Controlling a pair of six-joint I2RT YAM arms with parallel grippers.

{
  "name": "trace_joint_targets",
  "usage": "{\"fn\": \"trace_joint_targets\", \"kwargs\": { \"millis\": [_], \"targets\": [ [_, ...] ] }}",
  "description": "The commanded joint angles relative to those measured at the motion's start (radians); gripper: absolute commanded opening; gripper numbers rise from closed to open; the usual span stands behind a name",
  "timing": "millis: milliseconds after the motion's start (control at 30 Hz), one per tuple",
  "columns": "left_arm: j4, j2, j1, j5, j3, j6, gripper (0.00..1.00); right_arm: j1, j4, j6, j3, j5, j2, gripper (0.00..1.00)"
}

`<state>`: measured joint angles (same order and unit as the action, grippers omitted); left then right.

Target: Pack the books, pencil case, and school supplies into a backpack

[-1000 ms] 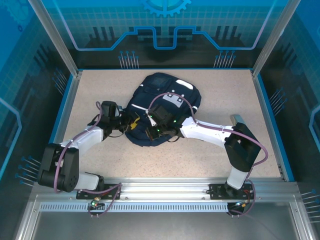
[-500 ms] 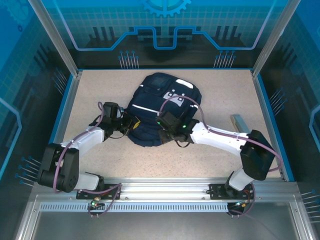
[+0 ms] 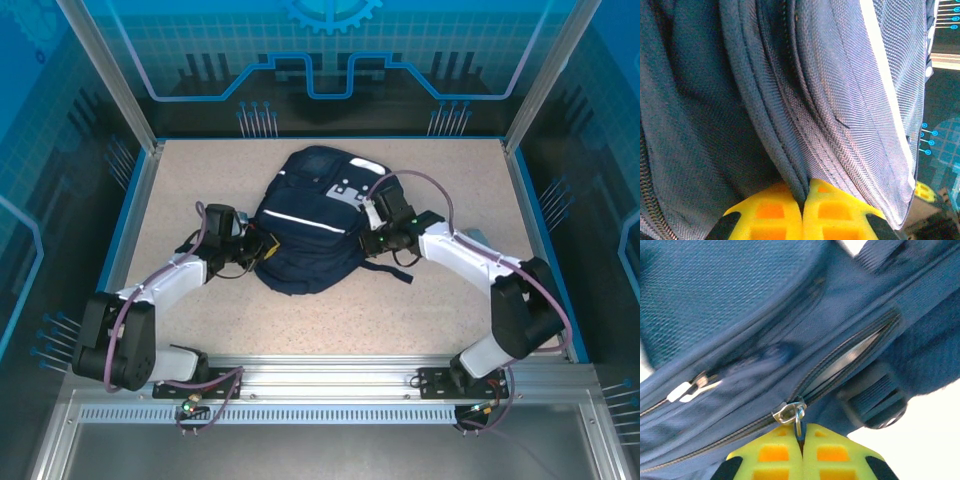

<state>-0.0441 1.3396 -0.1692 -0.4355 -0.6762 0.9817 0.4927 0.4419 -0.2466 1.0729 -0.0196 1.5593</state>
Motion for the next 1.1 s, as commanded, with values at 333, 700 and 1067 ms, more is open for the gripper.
{"fn": "trace_joint_targets", "kwargs": {
  "millis": [333, 700, 1067],
  "targets": [
    [-0.161, -0.062, 0.064, 0.002, -0.018, -0.135, 0.04, -0.129, 0.143, 0.121, 0.246, 0.082, 0.163, 0.35],
    [-0.152, -0.029, 0.063, 0.011, -0.063, -0.124, 0.12, -0.063, -0.006, 0.108, 0.117, 0.355, 0.051, 0.79],
    [-0.136, -0.024, 0.063, 0.008, -0.048, -0.11, 0.12, 0.01, -0.075, 0.055, 0.182, 0.37, 0.212, 0.88]
  ]
}}
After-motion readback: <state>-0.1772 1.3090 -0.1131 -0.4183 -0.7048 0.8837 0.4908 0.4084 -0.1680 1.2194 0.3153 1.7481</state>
